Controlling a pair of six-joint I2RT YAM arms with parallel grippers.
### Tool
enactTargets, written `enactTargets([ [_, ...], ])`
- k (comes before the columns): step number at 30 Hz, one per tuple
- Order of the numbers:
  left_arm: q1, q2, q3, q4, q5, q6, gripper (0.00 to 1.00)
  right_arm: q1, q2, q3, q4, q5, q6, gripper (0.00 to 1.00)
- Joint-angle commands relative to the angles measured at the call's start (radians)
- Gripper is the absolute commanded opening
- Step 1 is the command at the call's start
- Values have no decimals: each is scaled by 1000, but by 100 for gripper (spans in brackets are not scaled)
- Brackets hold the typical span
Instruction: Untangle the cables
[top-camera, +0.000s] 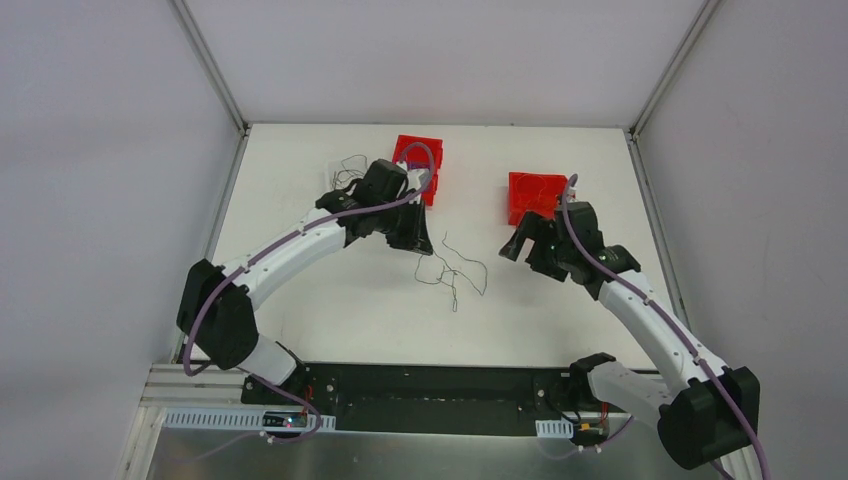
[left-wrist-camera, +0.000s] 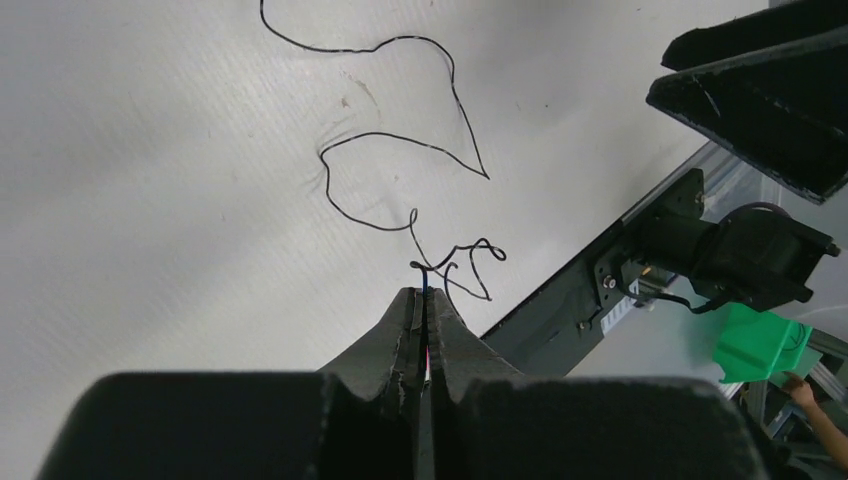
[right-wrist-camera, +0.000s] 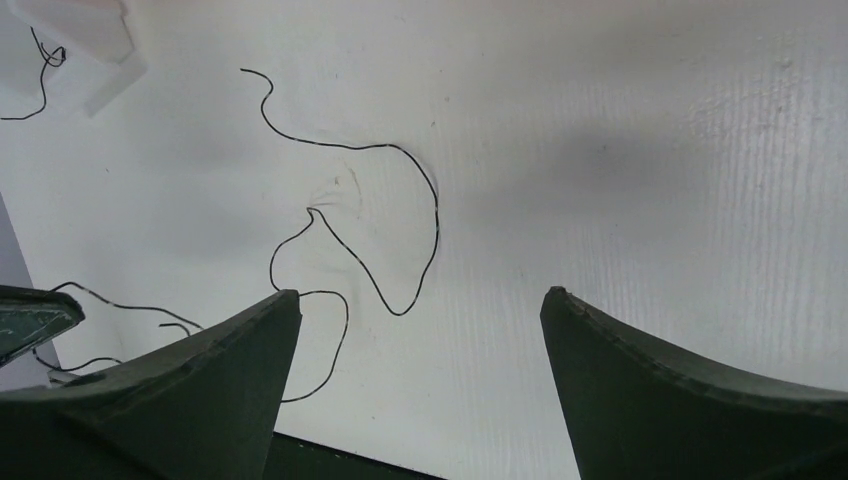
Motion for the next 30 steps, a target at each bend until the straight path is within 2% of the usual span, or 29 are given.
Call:
enactTargets([
  [1, -38, 81, 66, 48, -56, 27, 4, -5, 1, -16, 8, -53, 28, 95],
  [6, -71, 189, 109, 89, -78, 39, 5, -6, 74, -43, 60, -132, 63, 95],
  [9, -78, 242, 116, 132, -69, 51, 8, -9, 123, -52, 83, -158, 93, 92],
  [14, -98, 310, 138, 145, -56, 127, 28, -13, 114, -69, 96, -143, 104, 91],
  [17, -110, 333, 141, 145, -81, 176, 55, -26, 91, -72, 86, -132, 97, 91],
  [19, -127, 339, 138, 146, -123, 222, 67, -39, 75, -71, 77, -128, 93, 91],
  [22, -151, 337, 139, 145, -177, 313, 73, -60, 43, -75, 70, -129, 93, 91],
  [28, -166, 286, 137, 126, -310, 435, 78, -104, 1, -62, 39, -150, 75, 92],
  [30, -166, 253, 155, 84, -417, 408, 87, -116, -9, -55, 24, -153, 68, 92],
])
